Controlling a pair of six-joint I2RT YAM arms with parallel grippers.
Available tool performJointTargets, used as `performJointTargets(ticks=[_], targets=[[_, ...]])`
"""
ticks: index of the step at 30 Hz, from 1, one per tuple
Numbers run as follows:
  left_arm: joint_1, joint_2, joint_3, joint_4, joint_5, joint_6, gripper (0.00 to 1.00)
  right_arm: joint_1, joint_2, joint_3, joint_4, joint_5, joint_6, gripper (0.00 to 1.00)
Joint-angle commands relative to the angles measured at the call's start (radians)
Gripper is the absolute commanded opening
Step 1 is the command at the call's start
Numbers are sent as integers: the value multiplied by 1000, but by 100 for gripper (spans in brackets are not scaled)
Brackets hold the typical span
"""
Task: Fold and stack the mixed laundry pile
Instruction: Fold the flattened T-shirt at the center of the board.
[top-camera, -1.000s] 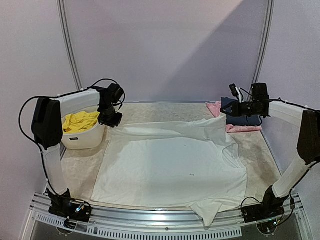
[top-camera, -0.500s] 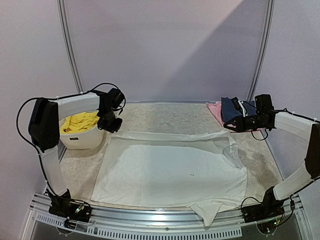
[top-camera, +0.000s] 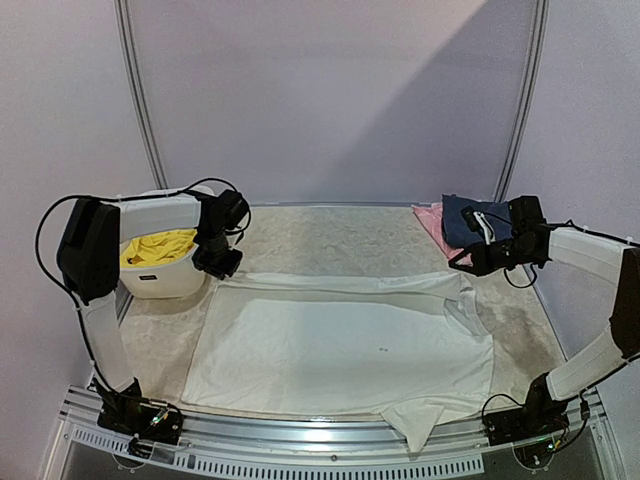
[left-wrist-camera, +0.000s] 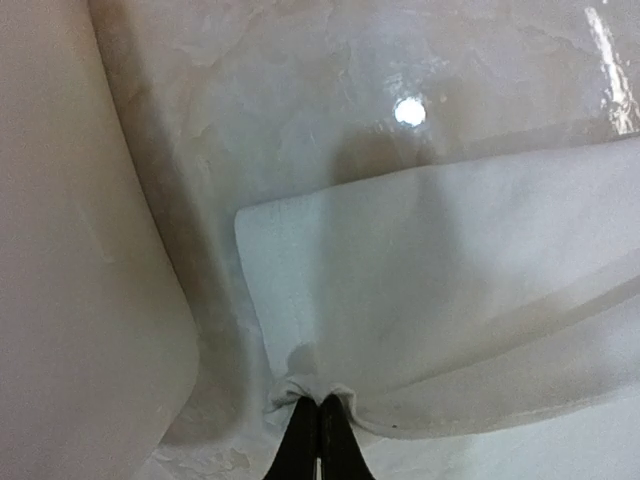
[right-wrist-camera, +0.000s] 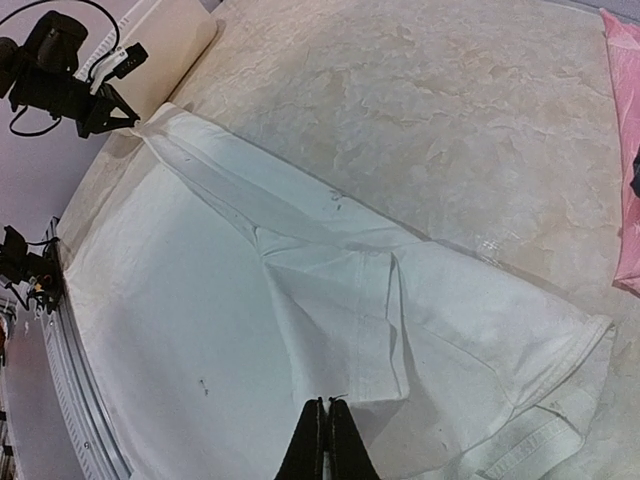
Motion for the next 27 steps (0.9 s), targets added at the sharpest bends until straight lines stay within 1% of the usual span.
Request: performJointTargets(ticks=[1,13,22,27], targets=[[-9,-37,-40,-27,3,-3,0,-2,14,-20,-37,19,-36,0],[-17,-34,-65,-28,48,4,0,-2,55,-7,-116,14,-91,0],[-23,-29,-84,-32,49,4,0,-2,53,-8,-150,21,-124,0],[-23,-28,-91,-37,22,10,0,-3,56,-5,-150,15,-126,0]])
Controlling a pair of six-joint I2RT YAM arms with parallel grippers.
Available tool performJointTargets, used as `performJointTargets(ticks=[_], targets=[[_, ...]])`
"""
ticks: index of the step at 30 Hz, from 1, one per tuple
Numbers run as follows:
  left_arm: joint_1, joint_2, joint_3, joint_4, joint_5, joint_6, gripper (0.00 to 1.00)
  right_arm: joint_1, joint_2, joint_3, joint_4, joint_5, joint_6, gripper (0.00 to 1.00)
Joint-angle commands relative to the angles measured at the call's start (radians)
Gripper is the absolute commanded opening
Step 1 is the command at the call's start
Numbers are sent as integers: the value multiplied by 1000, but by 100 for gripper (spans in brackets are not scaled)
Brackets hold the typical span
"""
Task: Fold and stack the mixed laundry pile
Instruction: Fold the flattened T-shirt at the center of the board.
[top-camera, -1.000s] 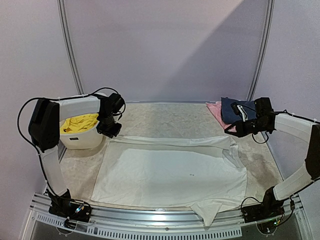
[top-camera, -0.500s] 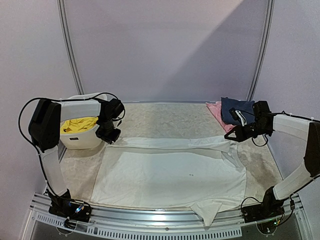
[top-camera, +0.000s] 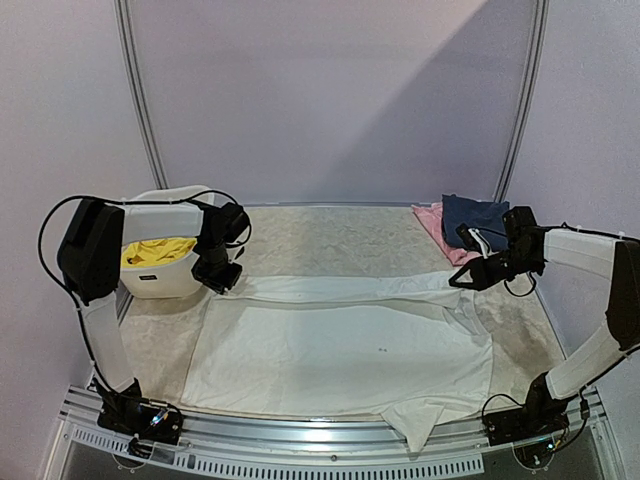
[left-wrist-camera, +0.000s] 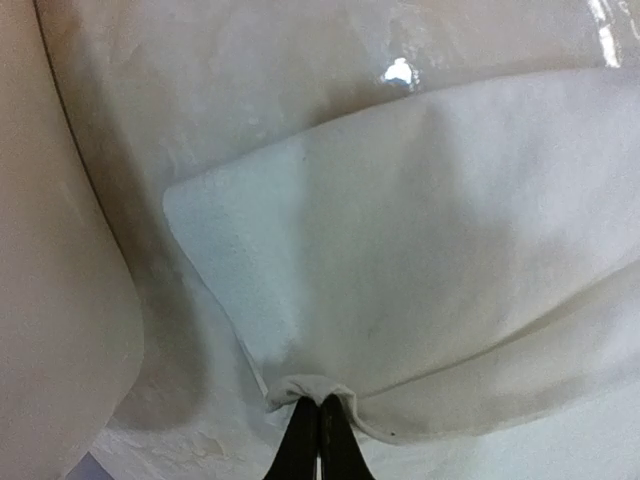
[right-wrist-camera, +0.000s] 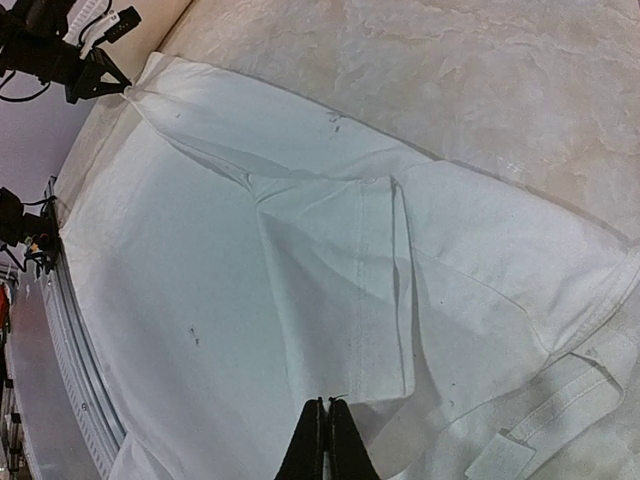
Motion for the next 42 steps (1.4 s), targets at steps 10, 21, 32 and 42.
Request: performJointTargets(ticks=[10,21,32,42], targets=[[-15,-31,-29,-46,-33,15,7,-1,34,23,-69,2,-48,0],[-17,-55,-71,-61,-25,7,14,41,165,75,-238,8,-181,14],[-35,-225,-97,-166,-34,-30,29,64,18,86,-358,120,-302,28],[-69,-73,110,-62,-2,2,38,65,294,424,-345,148,-374,46]])
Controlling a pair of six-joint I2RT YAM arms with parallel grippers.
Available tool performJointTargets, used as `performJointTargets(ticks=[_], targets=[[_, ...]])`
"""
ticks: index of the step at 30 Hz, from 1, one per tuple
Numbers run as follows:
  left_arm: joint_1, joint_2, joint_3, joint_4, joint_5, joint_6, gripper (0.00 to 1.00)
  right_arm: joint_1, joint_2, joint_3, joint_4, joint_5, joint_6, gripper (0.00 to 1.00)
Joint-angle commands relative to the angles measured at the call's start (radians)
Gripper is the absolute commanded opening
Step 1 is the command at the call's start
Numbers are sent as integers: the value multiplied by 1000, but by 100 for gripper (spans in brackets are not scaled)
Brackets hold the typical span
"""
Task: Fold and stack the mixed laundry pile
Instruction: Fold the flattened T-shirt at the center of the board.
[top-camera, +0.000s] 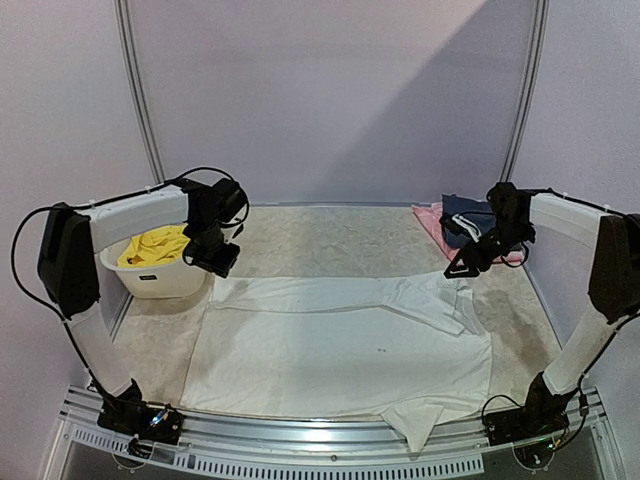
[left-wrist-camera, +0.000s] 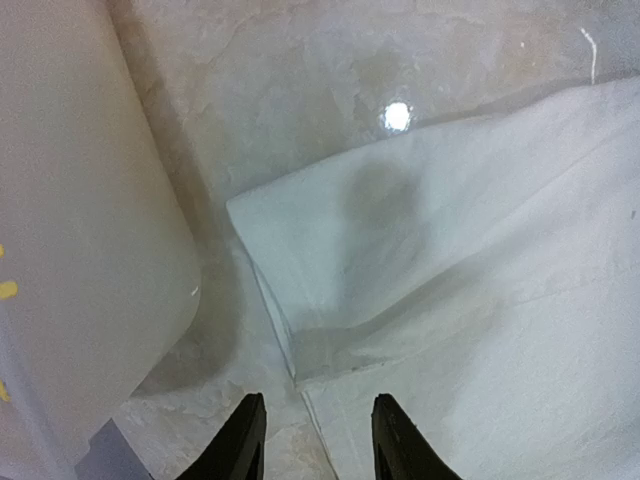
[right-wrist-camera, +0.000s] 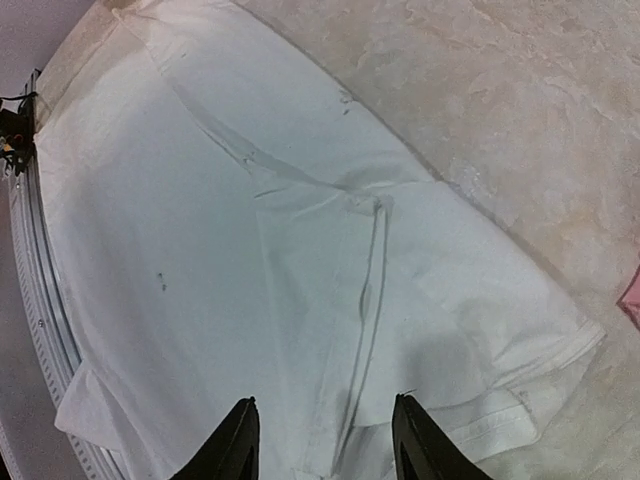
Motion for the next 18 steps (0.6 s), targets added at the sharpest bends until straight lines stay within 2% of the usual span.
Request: performJointTargets(ticks=[1,7,18], targets=[[-23,109,47,97,43,18,38,18,159,126,36,44,-35,47],[-21,202,53,131,41,26,38,61,330,271,57,18,-14,48],[1,147,-150,122,42,36,40,135,537,441,-41,57,-43,56]])
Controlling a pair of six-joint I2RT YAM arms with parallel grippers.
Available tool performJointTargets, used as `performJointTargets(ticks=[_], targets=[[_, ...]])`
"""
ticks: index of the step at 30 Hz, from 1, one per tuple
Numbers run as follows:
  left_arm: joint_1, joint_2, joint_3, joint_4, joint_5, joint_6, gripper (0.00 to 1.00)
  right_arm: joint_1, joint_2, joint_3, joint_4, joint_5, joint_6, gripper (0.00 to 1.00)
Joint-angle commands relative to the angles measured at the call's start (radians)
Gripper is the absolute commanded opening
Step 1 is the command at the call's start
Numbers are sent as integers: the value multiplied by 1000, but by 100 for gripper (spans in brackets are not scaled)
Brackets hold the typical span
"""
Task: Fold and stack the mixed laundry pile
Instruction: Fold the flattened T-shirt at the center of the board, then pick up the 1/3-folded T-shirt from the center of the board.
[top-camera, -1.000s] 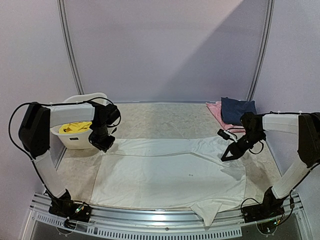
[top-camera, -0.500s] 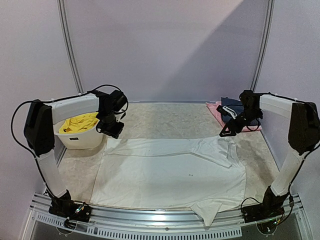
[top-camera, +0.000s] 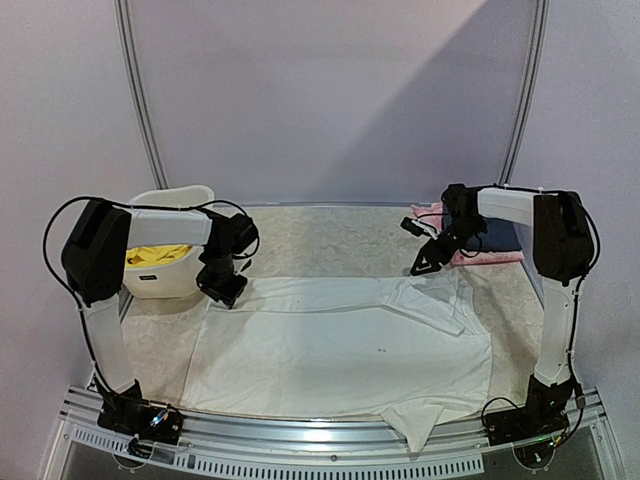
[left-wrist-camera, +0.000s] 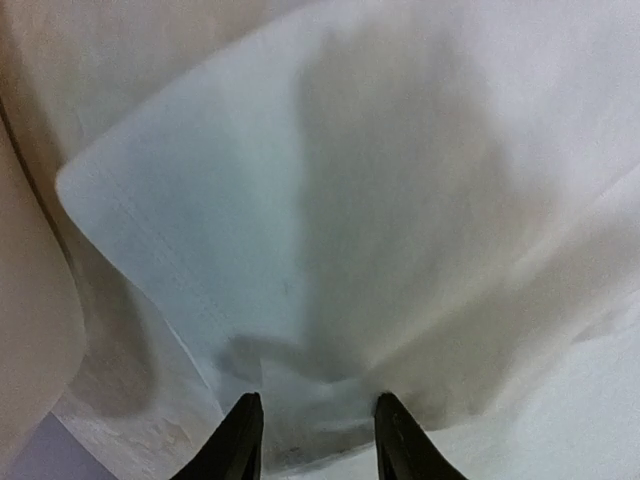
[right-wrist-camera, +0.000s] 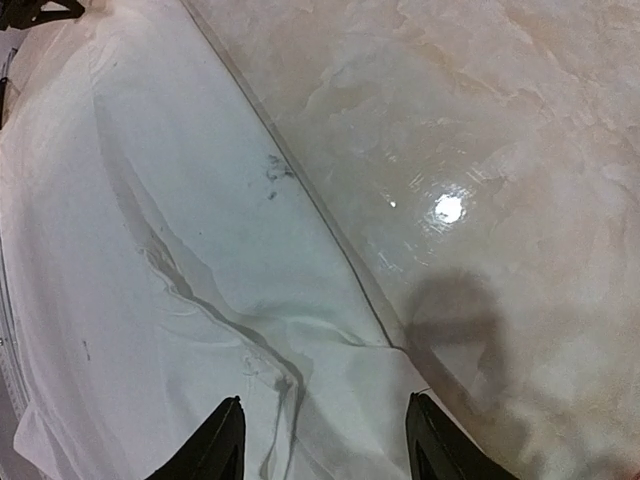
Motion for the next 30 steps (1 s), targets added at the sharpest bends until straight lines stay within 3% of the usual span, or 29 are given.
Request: performJointTargets(ticks=[1,21,30], targets=[[14,-27,-76,2,15,14,40,22,70,55,-73,27,-39,56],[14,-68,-129,-31,29,0,40,58,109,75,-105,60,-108,57],[14,-67,-132,-21,30,0,40,72,117,84,-131,39,-132,45]])
